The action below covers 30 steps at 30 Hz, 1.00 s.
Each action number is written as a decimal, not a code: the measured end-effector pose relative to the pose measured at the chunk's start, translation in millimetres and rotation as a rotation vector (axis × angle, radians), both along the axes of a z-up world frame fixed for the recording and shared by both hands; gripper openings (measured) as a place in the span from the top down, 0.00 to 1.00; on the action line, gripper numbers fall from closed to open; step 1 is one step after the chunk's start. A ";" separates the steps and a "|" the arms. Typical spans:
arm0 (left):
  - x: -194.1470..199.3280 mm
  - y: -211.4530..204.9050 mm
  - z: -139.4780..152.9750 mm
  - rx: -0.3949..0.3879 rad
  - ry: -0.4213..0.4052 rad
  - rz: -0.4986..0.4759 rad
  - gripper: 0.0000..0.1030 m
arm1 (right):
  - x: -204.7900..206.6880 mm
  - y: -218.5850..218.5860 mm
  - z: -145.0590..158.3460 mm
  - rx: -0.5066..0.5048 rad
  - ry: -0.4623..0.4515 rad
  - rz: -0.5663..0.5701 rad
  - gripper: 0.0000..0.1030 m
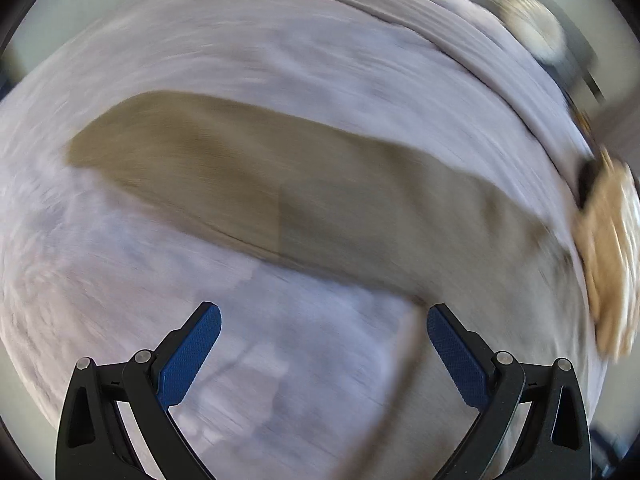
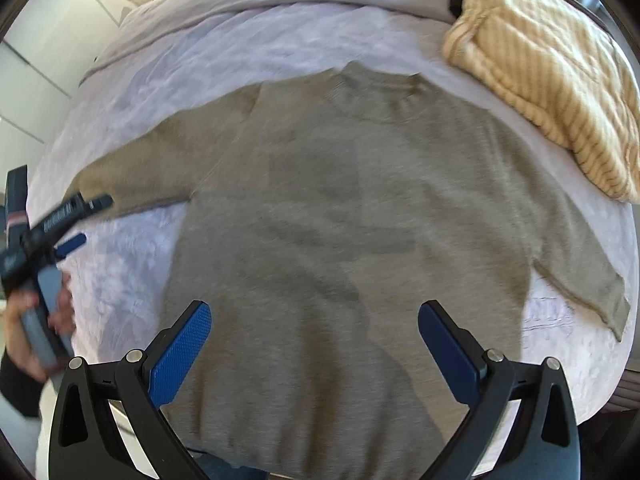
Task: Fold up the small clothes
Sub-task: 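Grasp the cuff of the sleeve nearest the left gripper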
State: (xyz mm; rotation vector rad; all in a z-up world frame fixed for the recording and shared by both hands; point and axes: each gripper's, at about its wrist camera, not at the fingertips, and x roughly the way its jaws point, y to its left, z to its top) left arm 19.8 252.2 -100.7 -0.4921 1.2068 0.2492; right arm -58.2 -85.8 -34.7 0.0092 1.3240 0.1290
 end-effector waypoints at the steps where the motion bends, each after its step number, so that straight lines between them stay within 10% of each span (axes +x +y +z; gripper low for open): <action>1: 0.3 21.4 -7.1 -0.004 -0.008 0.045 0.00 | -2.8 6.5 -3.0 -0.002 0.009 0.008 0.00; 9: 17.7 124.6 -59.1 -0.015 -0.032 0.231 0.00 | -15.7 50.5 -20.5 -0.042 0.064 0.062 0.00; 13: 17.4 144.8 -64.6 -0.041 -0.054 0.270 0.73 | -21.8 60.6 -17.8 -0.053 0.045 0.082 0.00; 15: 13.6 148.3 -58.0 -0.072 -0.101 0.277 0.86 | -23.7 62.8 -15.2 -0.051 0.034 0.089 0.00; 23: 25.4 99.5 6.7 -0.076 -0.315 0.017 0.94 | -19.4 47.7 -9.3 -0.007 -0.010 0.062 0.00; 30: 59.0 -31.2 80.2 -0.160 -0.492 -0.357 0.94 | -10.8 -9.3 -0.7 0.041 -0.029 -0.025 0.00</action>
